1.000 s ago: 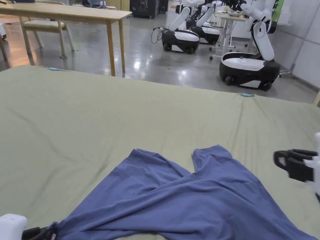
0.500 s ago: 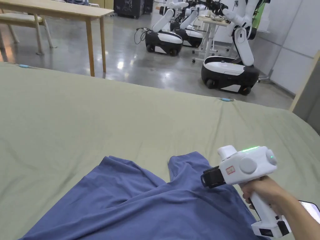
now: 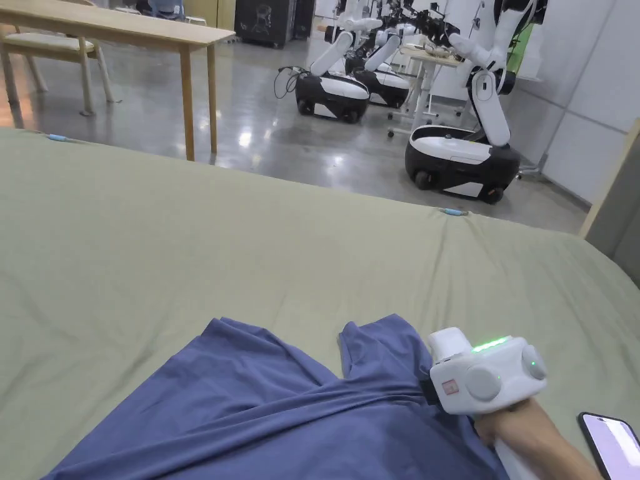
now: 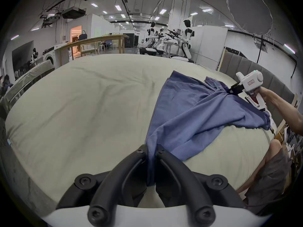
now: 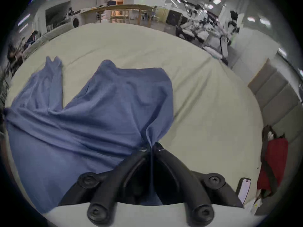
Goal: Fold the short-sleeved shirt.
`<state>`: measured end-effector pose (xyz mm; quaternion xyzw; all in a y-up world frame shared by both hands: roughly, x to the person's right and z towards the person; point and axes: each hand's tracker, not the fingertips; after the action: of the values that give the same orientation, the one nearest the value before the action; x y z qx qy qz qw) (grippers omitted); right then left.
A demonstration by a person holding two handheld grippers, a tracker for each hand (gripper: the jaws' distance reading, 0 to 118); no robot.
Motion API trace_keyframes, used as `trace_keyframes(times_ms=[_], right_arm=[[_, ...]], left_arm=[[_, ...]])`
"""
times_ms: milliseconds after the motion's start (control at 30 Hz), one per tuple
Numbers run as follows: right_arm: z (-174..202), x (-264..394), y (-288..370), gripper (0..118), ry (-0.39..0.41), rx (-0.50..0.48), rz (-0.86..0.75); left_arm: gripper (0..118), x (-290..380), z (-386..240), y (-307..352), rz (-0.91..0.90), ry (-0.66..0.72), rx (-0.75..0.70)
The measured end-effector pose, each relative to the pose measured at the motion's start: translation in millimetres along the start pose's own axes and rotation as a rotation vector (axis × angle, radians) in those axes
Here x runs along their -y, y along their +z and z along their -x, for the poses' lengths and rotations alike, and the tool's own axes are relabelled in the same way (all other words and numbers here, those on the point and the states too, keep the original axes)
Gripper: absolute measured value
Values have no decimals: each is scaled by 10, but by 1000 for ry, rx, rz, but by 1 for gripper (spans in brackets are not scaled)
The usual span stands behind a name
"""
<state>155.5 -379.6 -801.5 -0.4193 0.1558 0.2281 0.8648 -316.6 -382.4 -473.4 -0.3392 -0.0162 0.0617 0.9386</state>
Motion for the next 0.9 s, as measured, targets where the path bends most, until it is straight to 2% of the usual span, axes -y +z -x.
trace_keyframes(times_ms=[100,267,333,433,600,733,833,867,900], right_arm=[[-18,63,200,2,-83,-30,-107],[-56,246,1221,2,-242,-143,-487],[-82,281,1617,2,-300,-177,-595],[-153,148,2074,2,-273,-128,-680],[-320,-347,2610,2,-176,-10,-759],[-572,-780,3067,2,-182,47,-804],[-785,-1152,3398,2,-164,144,-855],[-839,-1276,3515,2,-186,184,-882],[-929,-1432,3600,2,-193,173,-871]], left_arm=[[7,-53,-13,24,-15,2,-3],[7,-343,-19,90,-73,-2,5],[7,-546,-88,119,-152,-27,1],[6,-1015,-158,112,-211,0,75],[6,-2036,-408,117,-342,-75,93],[5,-3003,-570,233,-421,-82,101],[5,-3734,-614,347,-501,-56,88],[5,-3971,-631,387,-524,-48,73],[5,-4180,-650,417,-532,-37,59]])
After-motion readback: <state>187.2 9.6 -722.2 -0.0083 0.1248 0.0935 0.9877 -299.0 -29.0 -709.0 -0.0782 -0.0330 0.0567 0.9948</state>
